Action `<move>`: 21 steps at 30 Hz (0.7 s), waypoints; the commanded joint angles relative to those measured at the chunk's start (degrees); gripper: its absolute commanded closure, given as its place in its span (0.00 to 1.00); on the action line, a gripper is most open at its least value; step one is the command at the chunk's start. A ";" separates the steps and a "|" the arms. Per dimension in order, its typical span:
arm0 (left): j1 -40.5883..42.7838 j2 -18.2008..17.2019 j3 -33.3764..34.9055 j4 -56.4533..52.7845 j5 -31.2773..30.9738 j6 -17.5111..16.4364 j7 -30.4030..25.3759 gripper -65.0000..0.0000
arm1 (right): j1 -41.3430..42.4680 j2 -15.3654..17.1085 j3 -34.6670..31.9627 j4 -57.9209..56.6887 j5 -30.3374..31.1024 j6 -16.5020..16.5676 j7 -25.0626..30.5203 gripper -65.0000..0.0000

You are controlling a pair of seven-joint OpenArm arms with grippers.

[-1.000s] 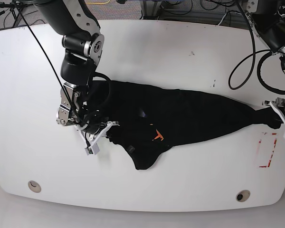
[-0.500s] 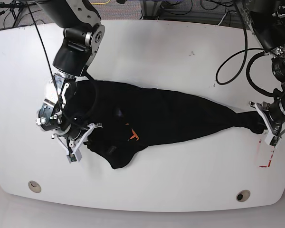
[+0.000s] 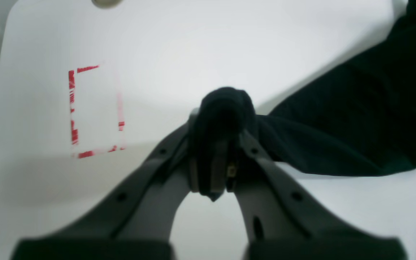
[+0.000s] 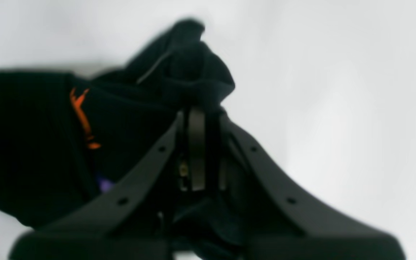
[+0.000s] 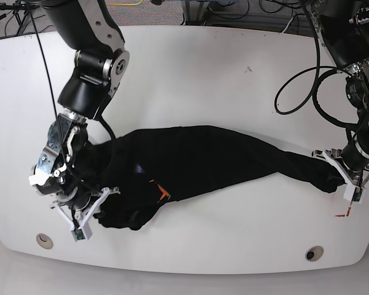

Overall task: Fold the T-shirt properly
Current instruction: 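Pull the shirt with both grippers, stretching it lengthwise along the table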

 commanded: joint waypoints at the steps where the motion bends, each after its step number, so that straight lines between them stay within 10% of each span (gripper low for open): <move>1: -4.13 -0.97 2.05 -1.13 -1.10 1.71 -2.97 0.97 | 5.34 1.87 -0.02 -3.22 0.64 0.23 1.62 1.00; 21: -19.78 -1.15 -0.68 -6.40 -1.19 2.94 -3.85 0.97 | 23.10 7.50 -0.02 -13.15 0.64 0.05 3.90 1.00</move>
